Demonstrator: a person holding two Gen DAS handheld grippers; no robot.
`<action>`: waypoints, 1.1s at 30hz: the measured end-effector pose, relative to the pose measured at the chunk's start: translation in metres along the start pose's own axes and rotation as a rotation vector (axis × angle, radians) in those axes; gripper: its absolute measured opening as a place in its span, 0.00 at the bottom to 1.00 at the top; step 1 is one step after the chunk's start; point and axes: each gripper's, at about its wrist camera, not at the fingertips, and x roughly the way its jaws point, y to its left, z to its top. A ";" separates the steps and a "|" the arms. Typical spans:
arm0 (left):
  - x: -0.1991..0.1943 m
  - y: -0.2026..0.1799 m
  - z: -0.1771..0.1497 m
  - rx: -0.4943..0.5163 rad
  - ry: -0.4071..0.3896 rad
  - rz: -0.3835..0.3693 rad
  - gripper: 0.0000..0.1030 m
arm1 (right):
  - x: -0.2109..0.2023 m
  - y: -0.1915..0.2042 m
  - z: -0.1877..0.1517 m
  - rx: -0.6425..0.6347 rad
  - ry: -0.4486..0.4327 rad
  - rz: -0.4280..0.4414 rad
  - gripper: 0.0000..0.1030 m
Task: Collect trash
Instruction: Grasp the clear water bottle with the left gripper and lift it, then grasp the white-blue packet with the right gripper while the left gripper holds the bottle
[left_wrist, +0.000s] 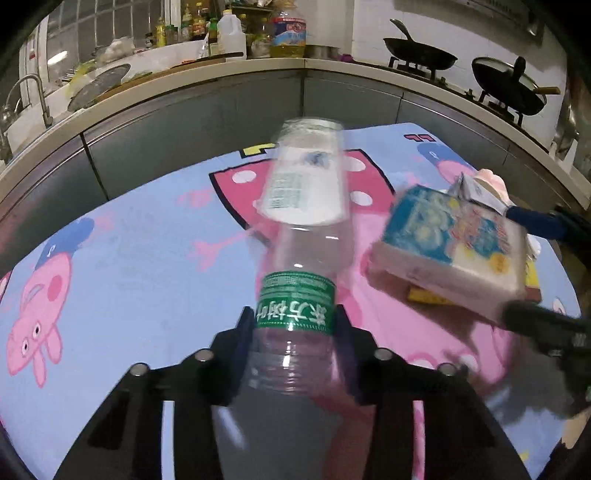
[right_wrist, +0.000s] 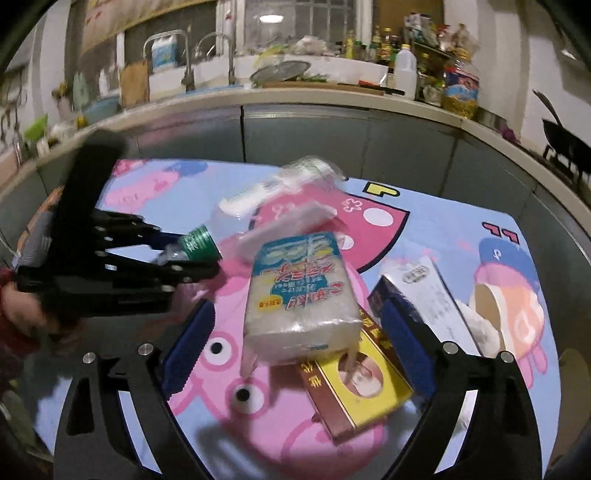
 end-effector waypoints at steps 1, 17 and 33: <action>-0.003 -0.001 -0.004 -0.002 -0.002 0.002 0.39 | 0.004 0.004 -0.002 -0.024 0.012 -0.004 0.66; -0.089 -0.016 -0.112 -0.181 0.018 -0.017 0.41 | -0.054 0.039 -0.084 0.036 0.016 0.191 0.57; -0.079 -0.040 -0.061 -0.151 0.014 0.195 0.90 | -0.062 0.028 -0.124 0.123 0.045 0.181 0.83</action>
